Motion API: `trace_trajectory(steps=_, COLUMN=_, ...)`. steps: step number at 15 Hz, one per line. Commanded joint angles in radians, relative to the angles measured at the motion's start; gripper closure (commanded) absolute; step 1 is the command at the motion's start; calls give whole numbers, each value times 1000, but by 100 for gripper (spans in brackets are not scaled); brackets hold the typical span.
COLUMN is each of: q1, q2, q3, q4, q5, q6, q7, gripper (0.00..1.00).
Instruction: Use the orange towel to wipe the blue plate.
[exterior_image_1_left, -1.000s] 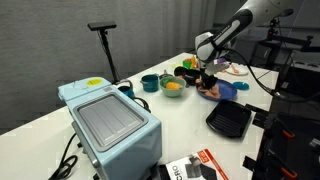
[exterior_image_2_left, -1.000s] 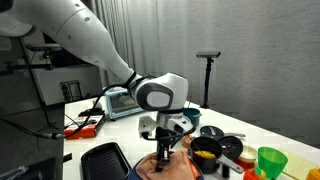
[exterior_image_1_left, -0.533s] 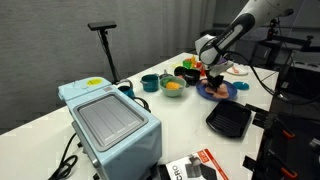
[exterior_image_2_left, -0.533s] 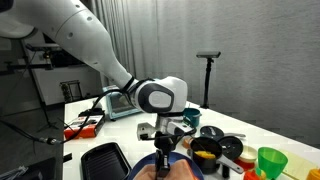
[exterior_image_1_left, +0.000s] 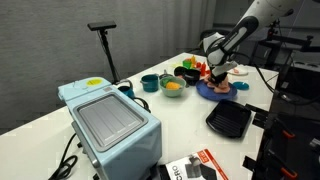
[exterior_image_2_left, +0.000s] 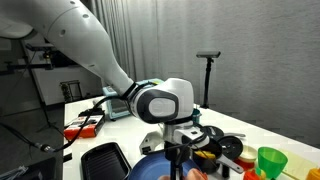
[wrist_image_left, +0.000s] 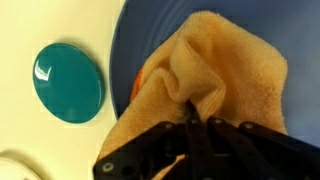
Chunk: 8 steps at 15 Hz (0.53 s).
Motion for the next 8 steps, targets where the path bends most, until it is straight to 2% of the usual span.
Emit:
trace_trajectory(steps=1, q1=-6, q2=21, q3=19, q4=-19, q5=56, q6=112, q7=37, gripper=99)
trace_trajectory(steps=8, q1=-4, q2=21, q3=86, q4=-19, q5=152, q6=152, q7=-28, gripper=99)
